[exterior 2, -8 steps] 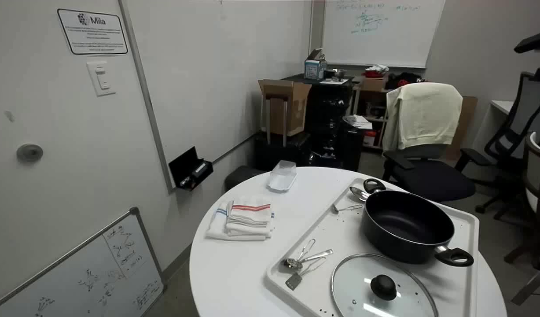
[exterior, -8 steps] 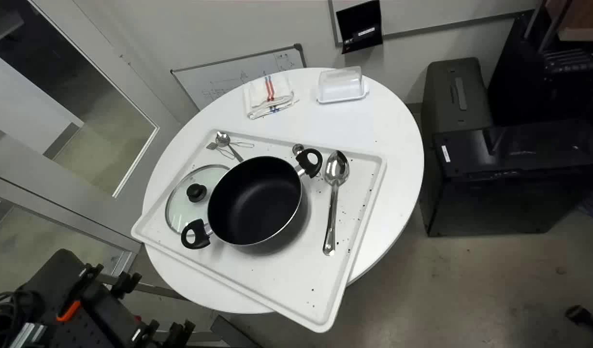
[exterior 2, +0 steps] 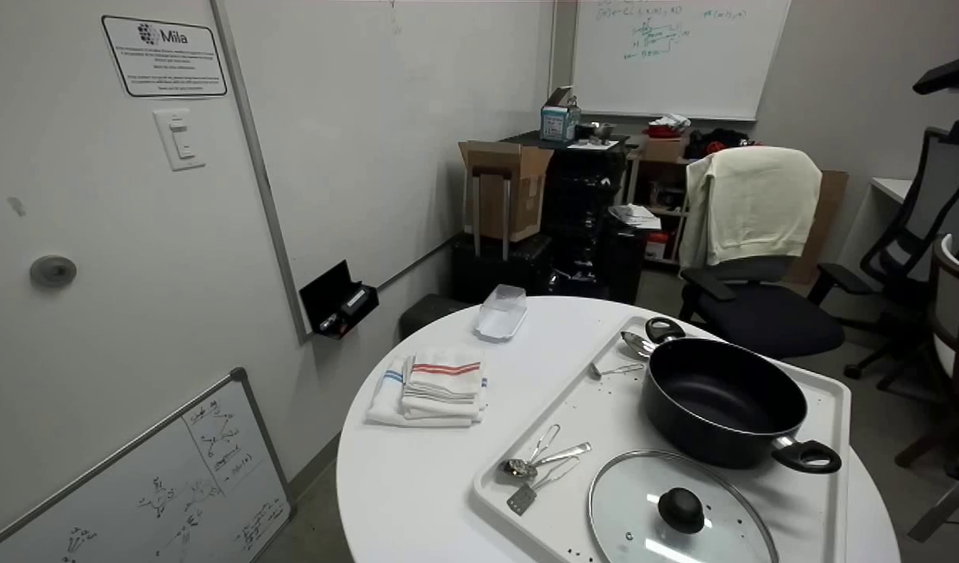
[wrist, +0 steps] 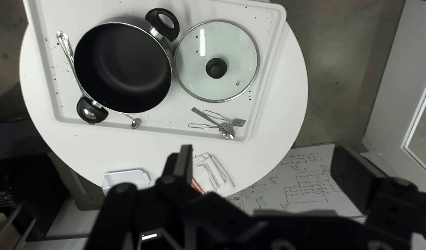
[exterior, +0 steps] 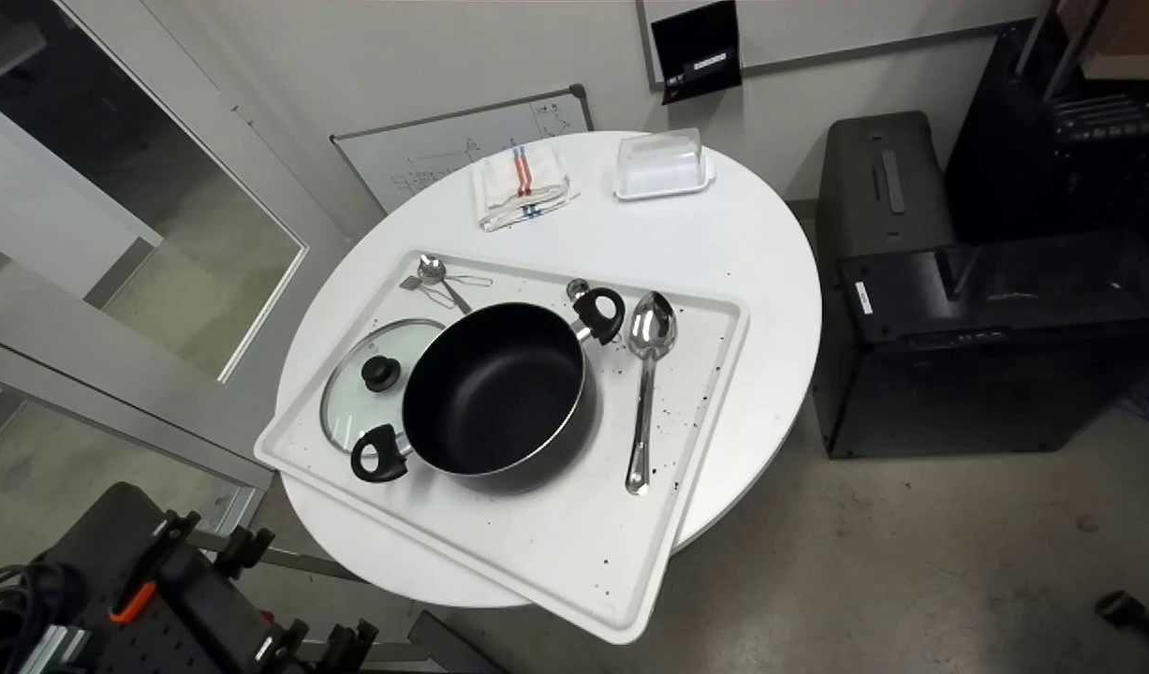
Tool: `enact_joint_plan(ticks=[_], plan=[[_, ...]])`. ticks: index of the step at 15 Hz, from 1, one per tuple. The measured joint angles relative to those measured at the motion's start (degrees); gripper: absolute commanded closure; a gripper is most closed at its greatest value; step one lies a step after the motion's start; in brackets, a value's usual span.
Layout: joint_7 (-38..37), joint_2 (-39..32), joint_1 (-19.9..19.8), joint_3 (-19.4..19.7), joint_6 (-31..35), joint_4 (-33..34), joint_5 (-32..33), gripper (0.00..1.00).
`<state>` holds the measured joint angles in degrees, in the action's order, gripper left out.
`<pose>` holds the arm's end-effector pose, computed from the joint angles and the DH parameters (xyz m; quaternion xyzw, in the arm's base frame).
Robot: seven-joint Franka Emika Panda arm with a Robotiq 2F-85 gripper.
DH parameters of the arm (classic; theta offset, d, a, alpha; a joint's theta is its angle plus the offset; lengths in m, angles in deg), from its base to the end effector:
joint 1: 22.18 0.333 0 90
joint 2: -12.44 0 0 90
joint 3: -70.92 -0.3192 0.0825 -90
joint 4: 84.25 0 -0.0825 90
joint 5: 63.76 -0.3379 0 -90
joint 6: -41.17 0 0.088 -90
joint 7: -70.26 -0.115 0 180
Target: Put the lid on the pot
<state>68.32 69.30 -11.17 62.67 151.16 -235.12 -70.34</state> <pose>0.2200 0.0972 0.5457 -0.9841 -0.1135 -0.1358 0.0173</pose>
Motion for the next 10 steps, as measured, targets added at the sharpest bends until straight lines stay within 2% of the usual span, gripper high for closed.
enact_joint_plan(ticks=[7,10], plan=[[0.00,-1.07,-0.40,0.00,0.26,-0.12,0.06,0.00],[0.00,-4.49,-0.95,0.00,3.72,-1.07,0.34,0.00]])
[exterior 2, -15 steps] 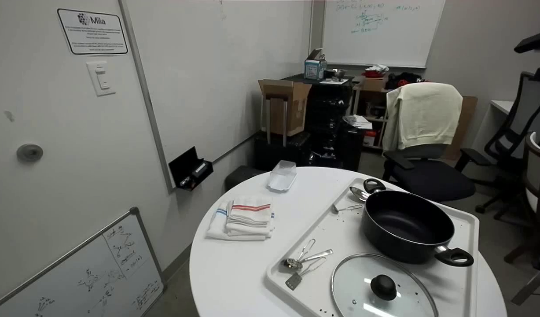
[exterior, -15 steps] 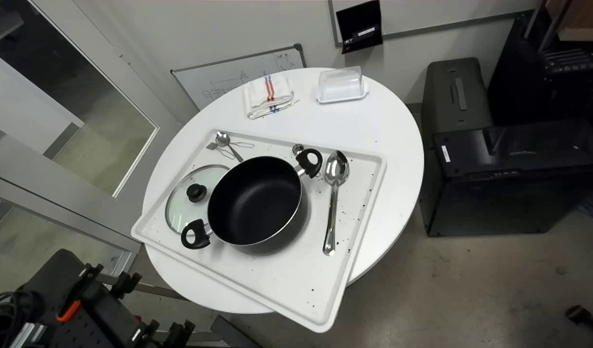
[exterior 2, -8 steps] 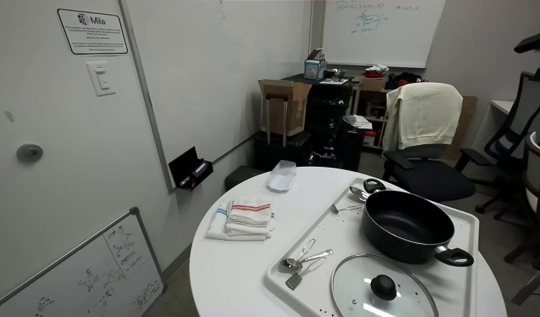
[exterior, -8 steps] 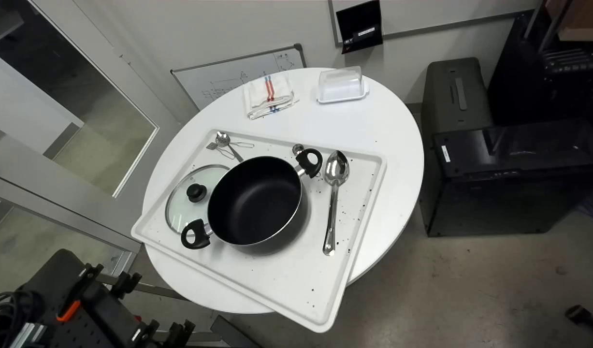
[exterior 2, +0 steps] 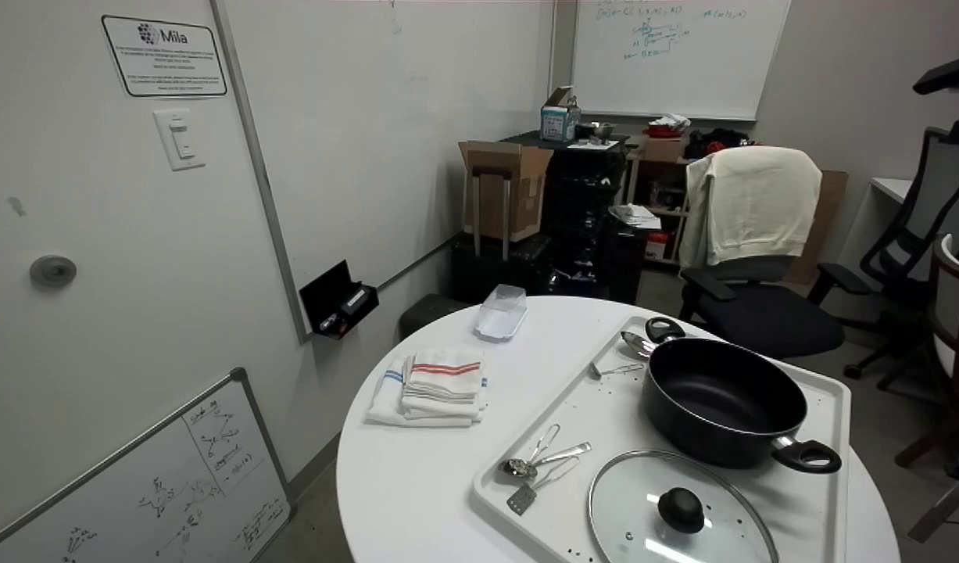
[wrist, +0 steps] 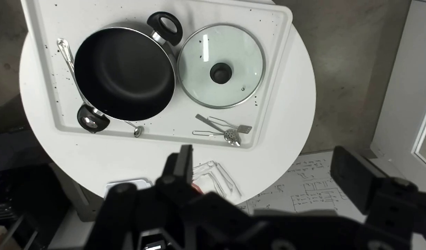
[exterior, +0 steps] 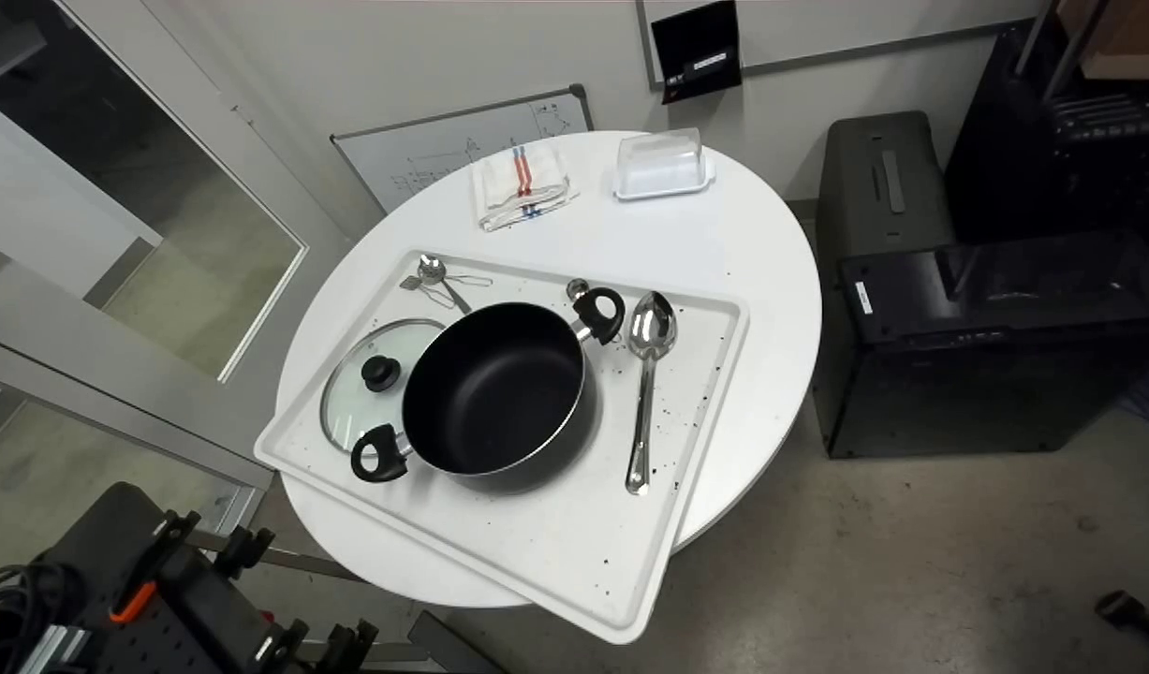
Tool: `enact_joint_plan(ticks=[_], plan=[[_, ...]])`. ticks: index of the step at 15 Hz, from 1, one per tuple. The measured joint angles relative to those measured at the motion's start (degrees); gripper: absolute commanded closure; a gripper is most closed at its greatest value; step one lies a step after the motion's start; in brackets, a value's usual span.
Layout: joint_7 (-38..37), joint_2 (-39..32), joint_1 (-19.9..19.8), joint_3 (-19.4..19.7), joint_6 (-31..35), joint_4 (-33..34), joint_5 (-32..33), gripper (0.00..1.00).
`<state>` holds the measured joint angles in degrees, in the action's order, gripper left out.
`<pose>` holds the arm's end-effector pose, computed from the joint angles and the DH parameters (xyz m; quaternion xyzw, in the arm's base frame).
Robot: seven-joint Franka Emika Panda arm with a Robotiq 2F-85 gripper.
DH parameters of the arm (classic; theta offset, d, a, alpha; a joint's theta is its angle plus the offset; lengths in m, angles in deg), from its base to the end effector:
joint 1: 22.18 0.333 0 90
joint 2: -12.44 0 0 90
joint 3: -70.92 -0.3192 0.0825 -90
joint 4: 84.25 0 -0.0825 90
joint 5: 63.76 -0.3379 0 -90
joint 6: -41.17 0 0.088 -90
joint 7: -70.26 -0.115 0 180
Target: Put the lid on the pot
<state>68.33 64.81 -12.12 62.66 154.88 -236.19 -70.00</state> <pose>0.2423 0.0962 0.5254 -0.9870 -0.1053 -0.1204 0.0135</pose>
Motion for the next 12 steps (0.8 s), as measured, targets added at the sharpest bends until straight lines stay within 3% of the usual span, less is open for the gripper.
enact_joint_plan(ticks=[5,12], plan=[[0.25,-11.14,-0.90,0.00,10.04,-1.28,0.64,0.00],[0.42,-33.30,-2.64,0.02,25.24,0.57,5.08,0.00]])
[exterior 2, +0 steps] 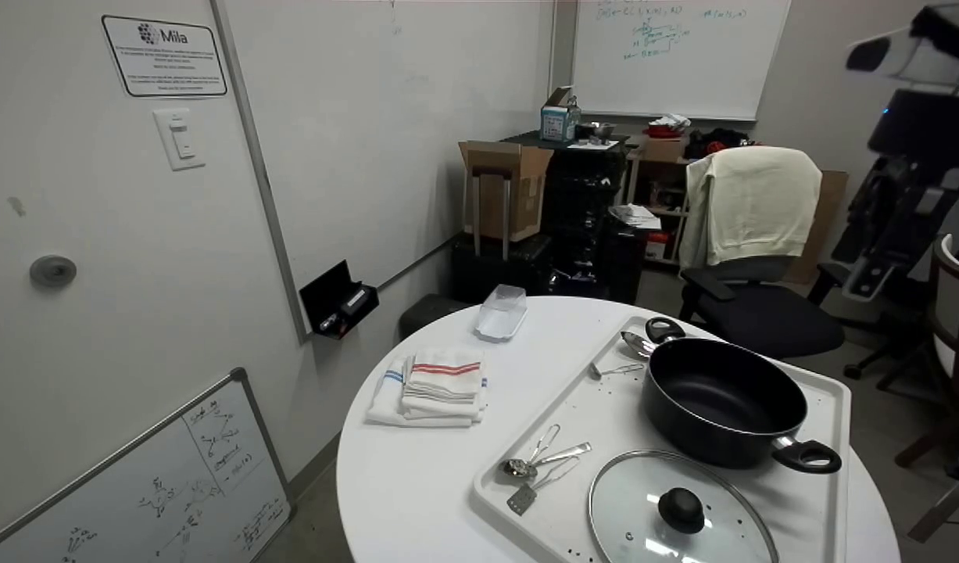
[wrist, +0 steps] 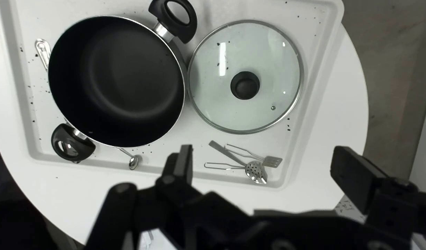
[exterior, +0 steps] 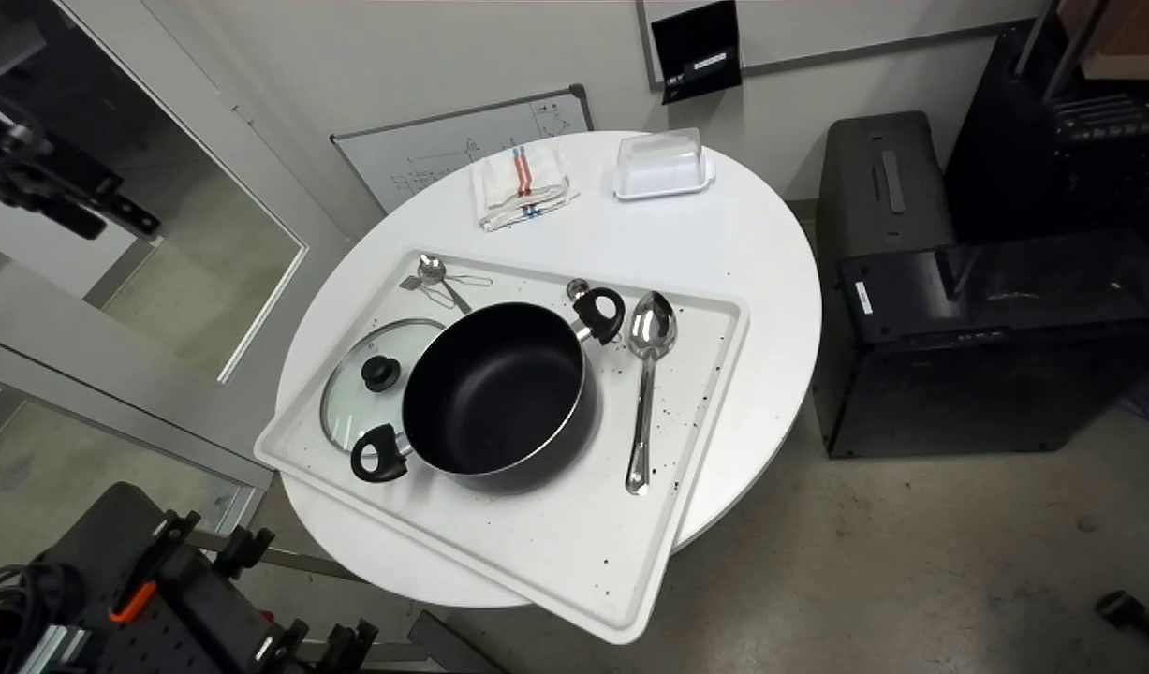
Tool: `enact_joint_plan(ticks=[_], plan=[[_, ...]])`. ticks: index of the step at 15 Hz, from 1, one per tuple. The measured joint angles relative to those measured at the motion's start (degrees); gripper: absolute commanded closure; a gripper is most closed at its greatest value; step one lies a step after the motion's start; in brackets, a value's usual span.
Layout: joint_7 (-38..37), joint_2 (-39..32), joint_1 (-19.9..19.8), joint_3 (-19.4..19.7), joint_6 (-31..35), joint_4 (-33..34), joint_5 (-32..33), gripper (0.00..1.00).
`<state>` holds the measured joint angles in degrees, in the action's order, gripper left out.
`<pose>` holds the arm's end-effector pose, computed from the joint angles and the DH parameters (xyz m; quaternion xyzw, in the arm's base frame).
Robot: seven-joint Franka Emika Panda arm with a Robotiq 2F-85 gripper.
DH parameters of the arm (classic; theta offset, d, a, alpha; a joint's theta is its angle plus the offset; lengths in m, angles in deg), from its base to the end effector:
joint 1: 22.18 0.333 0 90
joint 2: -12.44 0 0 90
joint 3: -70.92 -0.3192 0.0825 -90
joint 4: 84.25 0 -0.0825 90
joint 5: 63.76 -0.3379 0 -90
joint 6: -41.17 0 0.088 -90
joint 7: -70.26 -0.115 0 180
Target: Put the lid on the pot
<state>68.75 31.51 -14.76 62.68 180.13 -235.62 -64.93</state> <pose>0.3660 0.1025 0.3899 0.9918 0.1131 0.0584 0.0078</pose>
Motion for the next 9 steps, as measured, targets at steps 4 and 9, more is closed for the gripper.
enact_joint_plan(ticks=[4,9], plan=[[-0.09,-13.16,-1.34,0.03,5.35,4.17,4.44,0.00],[-1.04,-28.81,-1.56,0.75,9.09,11.05,9.90,0.00]])
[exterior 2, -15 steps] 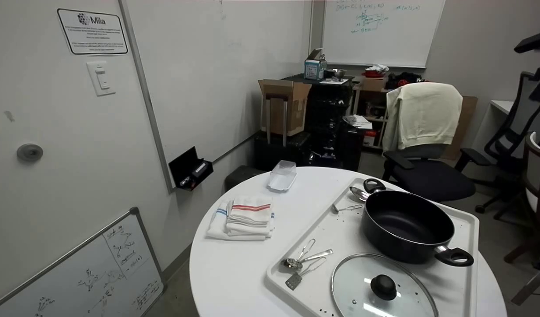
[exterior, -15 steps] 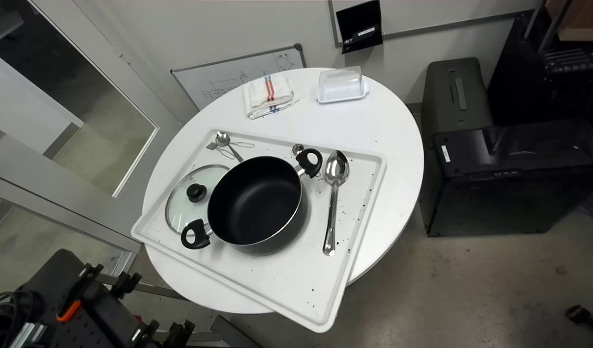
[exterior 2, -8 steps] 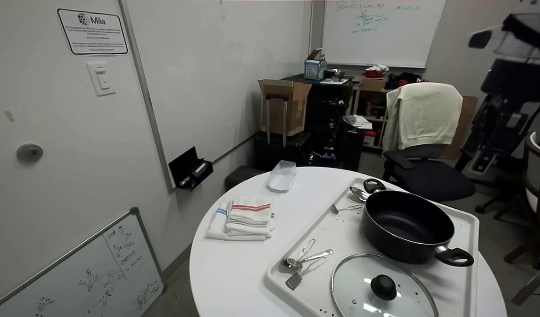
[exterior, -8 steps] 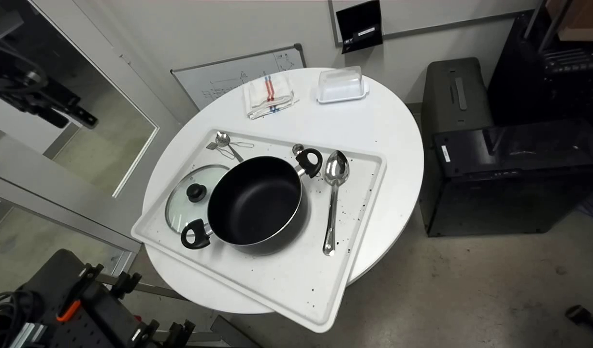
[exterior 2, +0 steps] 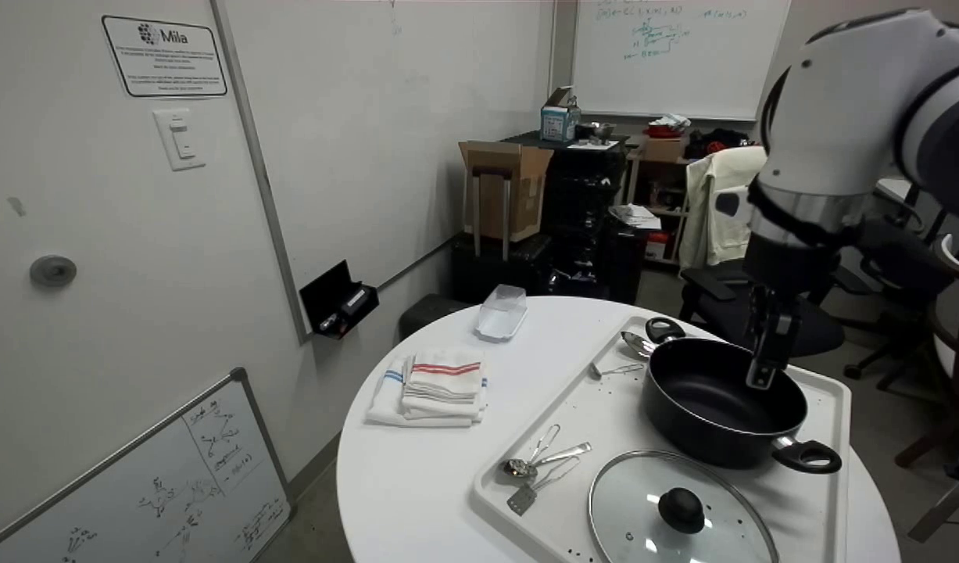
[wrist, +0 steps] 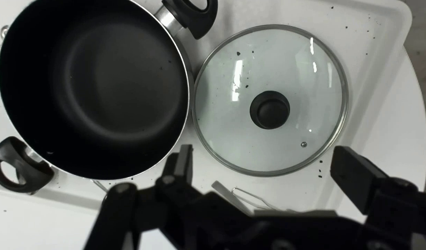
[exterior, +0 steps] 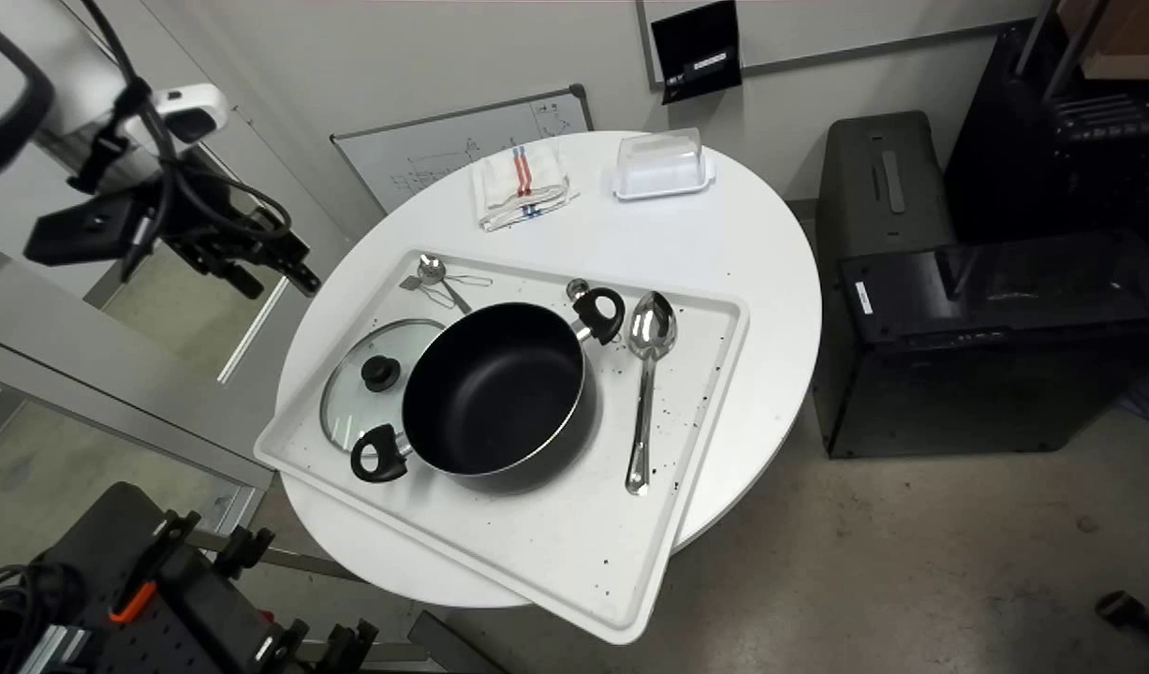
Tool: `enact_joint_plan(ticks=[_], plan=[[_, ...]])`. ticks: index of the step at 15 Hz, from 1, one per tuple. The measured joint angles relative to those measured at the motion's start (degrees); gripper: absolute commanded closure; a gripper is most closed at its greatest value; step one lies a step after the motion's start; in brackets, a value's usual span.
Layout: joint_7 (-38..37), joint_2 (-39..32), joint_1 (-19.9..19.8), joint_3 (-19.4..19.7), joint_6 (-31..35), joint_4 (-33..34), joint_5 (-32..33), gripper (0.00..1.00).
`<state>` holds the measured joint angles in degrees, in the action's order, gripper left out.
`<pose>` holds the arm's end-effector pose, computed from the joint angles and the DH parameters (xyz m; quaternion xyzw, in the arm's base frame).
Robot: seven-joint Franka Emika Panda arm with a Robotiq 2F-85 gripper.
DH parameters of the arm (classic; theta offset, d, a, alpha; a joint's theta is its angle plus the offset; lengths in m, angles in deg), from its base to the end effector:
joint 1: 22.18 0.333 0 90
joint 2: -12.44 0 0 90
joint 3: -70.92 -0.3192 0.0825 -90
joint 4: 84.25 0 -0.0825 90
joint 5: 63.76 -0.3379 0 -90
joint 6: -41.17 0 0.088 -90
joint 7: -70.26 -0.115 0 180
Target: Put the lid on the pot
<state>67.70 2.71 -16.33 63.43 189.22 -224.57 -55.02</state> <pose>0.4463 0.1087 0.2647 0.9869 0.1580 -0.0119 0.0302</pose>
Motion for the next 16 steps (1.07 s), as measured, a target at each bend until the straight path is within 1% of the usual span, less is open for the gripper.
enact_joint_plan(ticks=[3,7,11,16], plan=[[-0.41,-7.88,1.09,0.94,1.58,3.90,2.00,0.00],[-0.59,-16.09,3.80,2.50,3.30,8.16,2.92,0.00],[-0.89,-22.04,6.77,3.76,6.08,10.86,2.92,0.00],[-1.74,-27.50,10.89,6.30,12.79,11.94,2.93,0.00]])
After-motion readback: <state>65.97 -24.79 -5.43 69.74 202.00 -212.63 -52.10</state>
